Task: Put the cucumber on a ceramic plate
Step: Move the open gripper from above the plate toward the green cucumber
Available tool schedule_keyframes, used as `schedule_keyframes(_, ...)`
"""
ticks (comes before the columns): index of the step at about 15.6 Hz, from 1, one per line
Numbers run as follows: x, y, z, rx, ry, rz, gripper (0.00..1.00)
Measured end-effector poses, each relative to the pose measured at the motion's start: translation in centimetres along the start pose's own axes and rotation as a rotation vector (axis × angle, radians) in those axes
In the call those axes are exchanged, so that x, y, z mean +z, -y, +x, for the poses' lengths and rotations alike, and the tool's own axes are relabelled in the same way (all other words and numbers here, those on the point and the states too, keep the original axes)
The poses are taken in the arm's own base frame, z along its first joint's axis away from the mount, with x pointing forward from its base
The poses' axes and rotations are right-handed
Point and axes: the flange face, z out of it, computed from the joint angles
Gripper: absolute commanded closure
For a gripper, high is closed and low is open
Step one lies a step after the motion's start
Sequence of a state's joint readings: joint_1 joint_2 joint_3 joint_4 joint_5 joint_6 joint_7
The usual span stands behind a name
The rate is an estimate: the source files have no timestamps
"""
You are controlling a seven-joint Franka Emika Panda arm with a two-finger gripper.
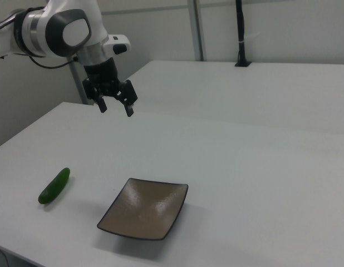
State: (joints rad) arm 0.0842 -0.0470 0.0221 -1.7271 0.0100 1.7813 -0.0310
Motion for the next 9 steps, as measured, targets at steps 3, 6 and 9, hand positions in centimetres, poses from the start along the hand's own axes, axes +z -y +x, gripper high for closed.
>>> schedule_keyframes(3, 0.01, 0.19, 0.0, -0.003, 0.0, 0.0, 0.0)
schedule_keyframes(6, 0.01, 0.44, 0.01, -0.008, 0.0, 0.001, 0.0)
schedule_keyframes(9, 0.01, 0.49, 0.01, -0.009, 0.0, 0.001, 0.0)
